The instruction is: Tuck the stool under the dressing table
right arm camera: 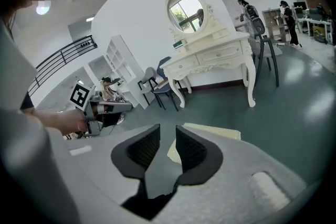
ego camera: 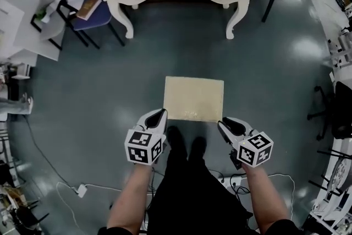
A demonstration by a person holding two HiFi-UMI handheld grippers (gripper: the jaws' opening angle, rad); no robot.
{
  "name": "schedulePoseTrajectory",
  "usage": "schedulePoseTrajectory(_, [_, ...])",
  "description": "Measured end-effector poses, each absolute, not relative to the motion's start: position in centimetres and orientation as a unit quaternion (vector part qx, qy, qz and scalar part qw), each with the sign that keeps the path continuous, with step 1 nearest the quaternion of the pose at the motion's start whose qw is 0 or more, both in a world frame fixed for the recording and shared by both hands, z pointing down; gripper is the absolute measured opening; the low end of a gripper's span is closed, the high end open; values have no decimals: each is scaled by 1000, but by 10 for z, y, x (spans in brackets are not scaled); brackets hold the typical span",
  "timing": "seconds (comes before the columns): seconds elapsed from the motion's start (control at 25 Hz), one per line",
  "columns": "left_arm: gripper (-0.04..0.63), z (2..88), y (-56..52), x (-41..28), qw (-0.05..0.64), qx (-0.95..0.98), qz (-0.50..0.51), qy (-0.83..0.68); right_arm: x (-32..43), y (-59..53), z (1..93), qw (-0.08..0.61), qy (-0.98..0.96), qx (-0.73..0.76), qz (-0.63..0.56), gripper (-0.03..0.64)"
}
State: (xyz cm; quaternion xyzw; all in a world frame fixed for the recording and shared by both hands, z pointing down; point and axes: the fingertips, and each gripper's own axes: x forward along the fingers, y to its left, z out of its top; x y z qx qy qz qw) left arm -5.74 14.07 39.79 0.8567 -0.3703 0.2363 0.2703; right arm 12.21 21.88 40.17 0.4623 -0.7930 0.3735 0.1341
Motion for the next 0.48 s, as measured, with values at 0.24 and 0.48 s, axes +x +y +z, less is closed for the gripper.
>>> schedulePoseTrajectory(0.24, [29,473,138,-58,300,845,254,-363,125,208,474,162,-772,463,404,118])
schedulePoseTrajectory(0.48, [32,547,142,-72,321,830,276,-364,117,206,538,181,-759,457,428,125])
